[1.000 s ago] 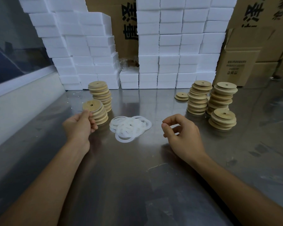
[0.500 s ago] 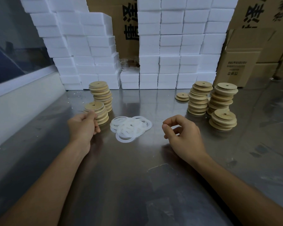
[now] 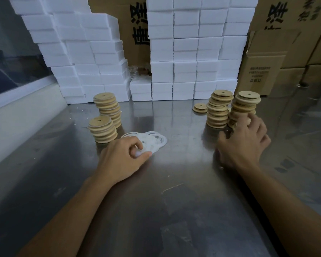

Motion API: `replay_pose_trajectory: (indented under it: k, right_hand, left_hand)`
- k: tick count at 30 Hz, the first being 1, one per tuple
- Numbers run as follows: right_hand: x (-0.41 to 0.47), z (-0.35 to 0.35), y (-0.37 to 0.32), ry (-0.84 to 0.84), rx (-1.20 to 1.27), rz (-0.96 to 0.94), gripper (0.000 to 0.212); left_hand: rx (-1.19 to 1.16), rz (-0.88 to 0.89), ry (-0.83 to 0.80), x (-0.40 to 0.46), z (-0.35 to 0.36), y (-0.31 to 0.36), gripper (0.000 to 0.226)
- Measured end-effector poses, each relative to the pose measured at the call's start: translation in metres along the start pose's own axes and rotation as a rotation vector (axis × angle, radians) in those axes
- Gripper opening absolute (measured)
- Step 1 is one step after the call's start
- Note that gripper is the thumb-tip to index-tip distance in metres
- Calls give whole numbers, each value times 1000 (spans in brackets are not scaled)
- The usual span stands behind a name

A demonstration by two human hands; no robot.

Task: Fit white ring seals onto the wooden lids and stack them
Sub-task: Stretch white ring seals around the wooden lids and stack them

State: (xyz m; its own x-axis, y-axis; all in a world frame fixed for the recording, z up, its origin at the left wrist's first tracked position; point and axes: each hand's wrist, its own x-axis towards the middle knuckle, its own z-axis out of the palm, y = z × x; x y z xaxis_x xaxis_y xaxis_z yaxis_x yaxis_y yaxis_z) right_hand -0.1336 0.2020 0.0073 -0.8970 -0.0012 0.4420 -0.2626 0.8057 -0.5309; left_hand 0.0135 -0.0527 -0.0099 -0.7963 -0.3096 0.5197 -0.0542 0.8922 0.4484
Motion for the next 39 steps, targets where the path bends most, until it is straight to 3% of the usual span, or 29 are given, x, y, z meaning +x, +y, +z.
replay_pose_trajectory:
  k: [3, 9, 14, 16, 21, 25, 27, 31, 36, 39]
  right_hand:
    - [5, -2, 8, -110, -63, 60, 58]
    - [7, 1, 8, 93, -105, 61, 31]
    - [3, 1, -2, 127, 272, -150, 30]
    - [-7, 3, -13, 32, 522, -199, 32]
    - [-22, 9, -34, -406, 1036, 147, 31]
    - [-16, 8, -34, -514, 1365, 440, 15]
    - [-13, 8, -35, -508, 1482, 540, 21]
    - [-13, 6, -37, -482, 1424, 601, 18]
    - [-17, 5, -39, -427, 1357, 580, 46]
    - [-17, 3, -39, -425, 1365, 584, 55]
  left_hand:
    - [24, -21, -46, -1, 0, 3, 25]
    - [49, -21, -57, -1, 0, 8, 12]
    - [74, -29, -69, -1, -2, 11, 13]
    - [89, -25, -72, -1, -2, 13, 17]
    - [154, -25, -61, -1, -3, 19, 11]
    - [192, -21, 3, 2, -5, 25, 8]
    - [200, -14, 54, 3, -6, 27, 9]
    - [151, 14, 60, 2, -6, 29, 10]
    - [90, 14, 68, -1, -3, 26, 20]
    - [65, 39, 118, 0, -3, 24, 10]
